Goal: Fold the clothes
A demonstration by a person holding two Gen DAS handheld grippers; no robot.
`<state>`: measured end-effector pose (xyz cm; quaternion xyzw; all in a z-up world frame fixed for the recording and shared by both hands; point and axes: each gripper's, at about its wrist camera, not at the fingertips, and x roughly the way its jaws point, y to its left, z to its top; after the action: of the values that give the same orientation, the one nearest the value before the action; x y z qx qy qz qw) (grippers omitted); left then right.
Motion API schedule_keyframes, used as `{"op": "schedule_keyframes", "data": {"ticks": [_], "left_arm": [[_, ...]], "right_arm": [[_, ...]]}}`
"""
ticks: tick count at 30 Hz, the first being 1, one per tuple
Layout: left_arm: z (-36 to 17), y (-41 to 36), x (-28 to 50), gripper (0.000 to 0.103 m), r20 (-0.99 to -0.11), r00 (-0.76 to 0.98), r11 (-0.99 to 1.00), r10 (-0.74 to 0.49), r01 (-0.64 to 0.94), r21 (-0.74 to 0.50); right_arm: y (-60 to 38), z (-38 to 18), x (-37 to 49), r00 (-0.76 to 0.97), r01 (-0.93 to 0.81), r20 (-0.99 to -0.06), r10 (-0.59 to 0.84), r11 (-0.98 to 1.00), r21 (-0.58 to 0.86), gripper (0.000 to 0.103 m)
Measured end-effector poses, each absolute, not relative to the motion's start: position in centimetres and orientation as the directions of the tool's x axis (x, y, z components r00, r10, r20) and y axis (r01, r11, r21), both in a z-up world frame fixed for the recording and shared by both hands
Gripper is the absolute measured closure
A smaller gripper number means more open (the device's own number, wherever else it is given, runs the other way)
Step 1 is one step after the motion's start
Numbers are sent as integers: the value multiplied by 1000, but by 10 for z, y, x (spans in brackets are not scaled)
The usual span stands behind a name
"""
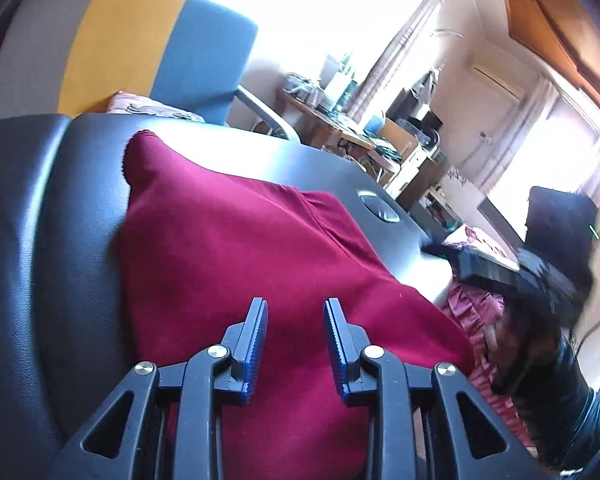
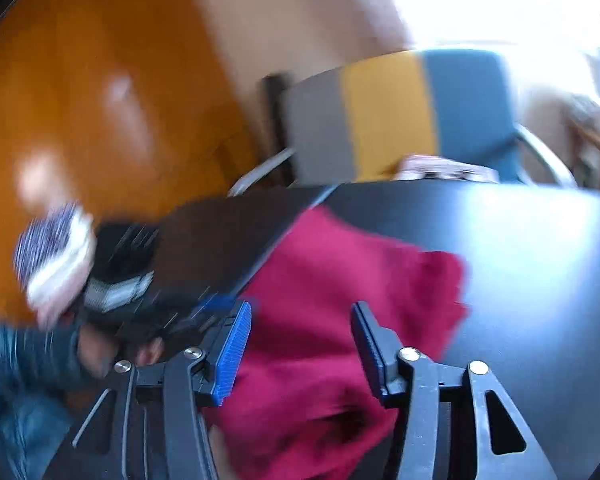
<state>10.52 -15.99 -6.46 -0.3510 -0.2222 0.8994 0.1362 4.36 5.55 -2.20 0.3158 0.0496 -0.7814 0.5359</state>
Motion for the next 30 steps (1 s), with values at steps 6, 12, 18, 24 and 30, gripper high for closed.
{"op": "schedule_keyframes", "data": {"ticks": [6, 12, 18, 24, 30], "left_arm": [[-83, -155, 109, 74, -606, -668, -869, 432, -128, -479], [-99, -142, 115, 76, -622, -642, -869, 449, -152, -471], [-70, -150, 117, 71, -593, -700, -886, 398, -124, -447], [-30, -169, 101, 64, -527, -793, -902, 305, -62, -428], [-17, -165, 64, 60, -509, -829, -899, 231, 17, -437]], "right_arm": [[32, -79, 70, -222, 897, -770, -599, -434, 79, 71], [68, -115, 70, -251, 827, -777, -578, -545, 138, 79], [56, -104, 64, -237, 839, -805, -543, -532, 112, 76], [63, -36, 26, -322, 750, -698, -639, -622, 224, 58], [29, -16, -32, -492, 547, -570, -658, -743, 386, 29]]}}
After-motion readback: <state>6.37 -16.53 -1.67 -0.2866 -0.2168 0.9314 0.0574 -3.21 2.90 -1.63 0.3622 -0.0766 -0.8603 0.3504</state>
